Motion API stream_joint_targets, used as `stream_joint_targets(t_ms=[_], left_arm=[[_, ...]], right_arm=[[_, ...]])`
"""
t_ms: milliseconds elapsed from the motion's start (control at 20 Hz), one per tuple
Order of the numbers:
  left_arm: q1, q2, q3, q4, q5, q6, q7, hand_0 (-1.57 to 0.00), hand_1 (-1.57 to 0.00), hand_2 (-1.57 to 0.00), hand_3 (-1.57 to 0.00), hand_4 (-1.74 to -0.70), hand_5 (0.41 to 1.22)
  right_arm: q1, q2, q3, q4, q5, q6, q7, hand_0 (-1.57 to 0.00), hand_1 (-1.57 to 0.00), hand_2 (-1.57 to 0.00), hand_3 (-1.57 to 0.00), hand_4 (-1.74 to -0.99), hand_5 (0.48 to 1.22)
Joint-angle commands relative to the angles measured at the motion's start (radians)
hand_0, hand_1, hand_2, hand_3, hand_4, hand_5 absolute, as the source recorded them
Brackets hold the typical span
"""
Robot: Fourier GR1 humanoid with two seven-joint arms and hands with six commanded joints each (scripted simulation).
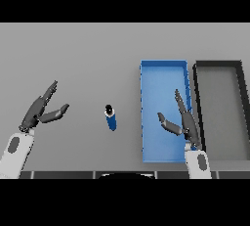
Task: Pick up the blue pipe and place it into the blue bin.
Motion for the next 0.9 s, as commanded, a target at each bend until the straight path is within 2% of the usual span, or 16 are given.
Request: stream_joint_targets(t_ms=[0, 200, 300, 450, 600, 750, 850], left_arm=[[-0.001, 0.009, 0.006, -0.013, 0.020, -0.017, -0.004, 0.00, 0.00, 0.00, 0.00, -1.08, 0.604], [0.031, 0.025, -0.052, -0.067, 0.020, -0.113, -0.039, 0.00, 0.00, 0.00, 0.00, -1.10, 0.567], [0.048, 0.027, -0.087, -0.103, 0.022, -0.154, -0.035, 0.00, 0.00, 0.00, 0.00, -1.11, 0.534], [0.071, -0.002, -0.156, -0.169, -0.002, -0.173, -0.014, 0.00, 0.00, 0.00, 0.00, -1.16, 0.497], [0.071, -0.049, -0.215, -0.194, -0.076, -0.140, 0.009, 0.00, 0.00, 0.00, 0.00, -1.18, 0.475], [0.044, -0.108, -0.250, -0.163, -0.129, -0.111, 0.012, 0.00, 0.00, 0.00, 0.00, -1.19, 0.464], [0.037, -0.138, -0.263, -0.142, -0.136, -0.109, 0.008, 0.00, 0.00, 0.00, 0.00, -1.19, 0.465]], right_arm=[[0.003, 0.000, 0.002, 0.001, 0.012, -0.009, 0.018, 0.00, 0.00, 0.00, 0.00, -1.186, 0.601], [0.005, -0.001, 0.012, 0.006, 0.025, -0.007, -0.009, 0.00, 0.00, 0.00, 0.00, -1.193, 0.605], [0.001, 0.006, 0.021, 0.007, 0.027, -0.004, -0.014, 0.00, 0.00, 0.00, 0.00, -1.201, 0.609], [-0.003, -0.005, 0.014, 0.004, 0.029, -0.004, -0.007, 0.00, 0.00, 0.00, 0.00, -1.208, 0.612], [0.020, -0.002, 0.023, -0.022, 0.024, 0.004, -0.006, 0.00, 0.00, 0.00, 0.00, -1.217, 0.615], [0.009, 0.006, 0.025, -0.033, 0.027, -0.004, 0.030, 0.00, 0.00, 0.00, 0.00, -1.223, 0.620], [0.024, 0.016, 0.036, -0.026, 0.038, -0.007, 0.014, 0.00, 0.00, 0.00, 0.00, -1.230, 0.622]])
